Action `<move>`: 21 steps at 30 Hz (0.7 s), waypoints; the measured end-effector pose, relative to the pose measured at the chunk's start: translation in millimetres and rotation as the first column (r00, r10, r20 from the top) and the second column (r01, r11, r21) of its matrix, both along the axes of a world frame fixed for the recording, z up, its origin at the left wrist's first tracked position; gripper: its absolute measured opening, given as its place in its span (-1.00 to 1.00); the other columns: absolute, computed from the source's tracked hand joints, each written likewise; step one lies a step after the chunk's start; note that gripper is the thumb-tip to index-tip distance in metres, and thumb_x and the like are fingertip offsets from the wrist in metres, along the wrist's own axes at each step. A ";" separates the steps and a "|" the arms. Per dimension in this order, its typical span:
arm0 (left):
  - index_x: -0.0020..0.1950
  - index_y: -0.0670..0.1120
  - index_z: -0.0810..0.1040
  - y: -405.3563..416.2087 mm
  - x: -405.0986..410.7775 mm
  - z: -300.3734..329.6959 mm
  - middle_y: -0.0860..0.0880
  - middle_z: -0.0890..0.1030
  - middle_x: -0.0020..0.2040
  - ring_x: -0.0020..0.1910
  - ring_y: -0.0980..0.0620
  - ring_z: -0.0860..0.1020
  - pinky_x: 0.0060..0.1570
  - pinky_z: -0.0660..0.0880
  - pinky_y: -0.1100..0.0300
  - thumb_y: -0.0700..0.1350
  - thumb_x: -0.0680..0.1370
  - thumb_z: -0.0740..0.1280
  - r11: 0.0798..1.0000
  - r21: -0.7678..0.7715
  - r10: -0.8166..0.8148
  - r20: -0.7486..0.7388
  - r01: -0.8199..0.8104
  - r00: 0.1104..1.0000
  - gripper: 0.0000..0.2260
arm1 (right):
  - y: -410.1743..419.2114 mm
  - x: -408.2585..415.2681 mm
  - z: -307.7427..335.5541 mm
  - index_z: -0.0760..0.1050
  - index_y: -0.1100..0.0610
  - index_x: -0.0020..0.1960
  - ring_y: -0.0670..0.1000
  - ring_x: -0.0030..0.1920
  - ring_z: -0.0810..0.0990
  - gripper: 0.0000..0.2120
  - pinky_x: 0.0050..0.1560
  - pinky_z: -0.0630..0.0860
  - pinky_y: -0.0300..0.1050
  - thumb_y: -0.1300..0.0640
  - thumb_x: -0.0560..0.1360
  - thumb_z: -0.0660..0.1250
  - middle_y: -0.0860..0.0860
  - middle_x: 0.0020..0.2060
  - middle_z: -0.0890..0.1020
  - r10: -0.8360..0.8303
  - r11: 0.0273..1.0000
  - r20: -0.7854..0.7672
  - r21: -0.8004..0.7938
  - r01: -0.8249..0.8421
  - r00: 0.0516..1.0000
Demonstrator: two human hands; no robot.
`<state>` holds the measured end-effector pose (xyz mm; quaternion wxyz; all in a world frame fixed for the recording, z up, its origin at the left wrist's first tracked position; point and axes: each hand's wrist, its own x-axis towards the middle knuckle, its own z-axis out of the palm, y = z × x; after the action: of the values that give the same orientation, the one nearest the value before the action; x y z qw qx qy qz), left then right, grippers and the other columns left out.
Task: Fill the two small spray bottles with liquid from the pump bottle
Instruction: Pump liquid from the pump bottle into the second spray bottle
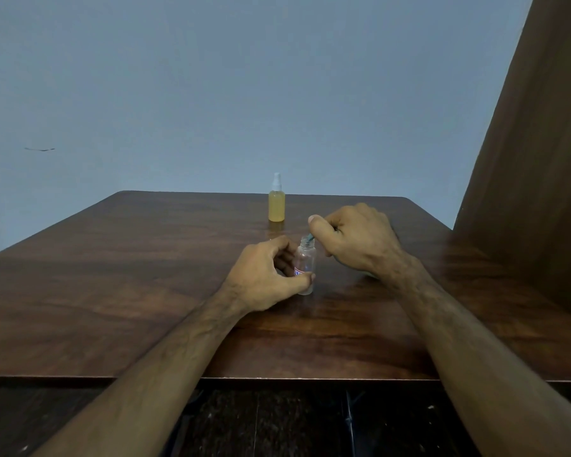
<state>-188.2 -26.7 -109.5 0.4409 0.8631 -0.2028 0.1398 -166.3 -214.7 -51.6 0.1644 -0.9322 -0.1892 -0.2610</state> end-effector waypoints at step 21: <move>-0.02 -0.03 0.59 0.0 -1.1 0.4 0.06 0.70 -0.14 -0.19 0.15 0.66 -0.25 0.49 0.41 -0.03 0.41 0.58 0.999 -0.027 -0.020 -0.017 0.019 1.000 -0.74 | 0.4 1.8 -1.9 0.59 0.16 -0.33 0.06 -0.37 0.61 -0.31 -0.10 0.58 -0.06 -0.35 0.52 -0.02 0.05 -0.40 0.68 0.012 0.999 -0.007 -0.033 -0.013 1.000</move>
<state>-189.4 -26.7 -109.2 0.4557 0.8562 -0.2054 0.1306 -164.5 -214.3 -53.5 0.1513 -0.9344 -0.1987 -0.2538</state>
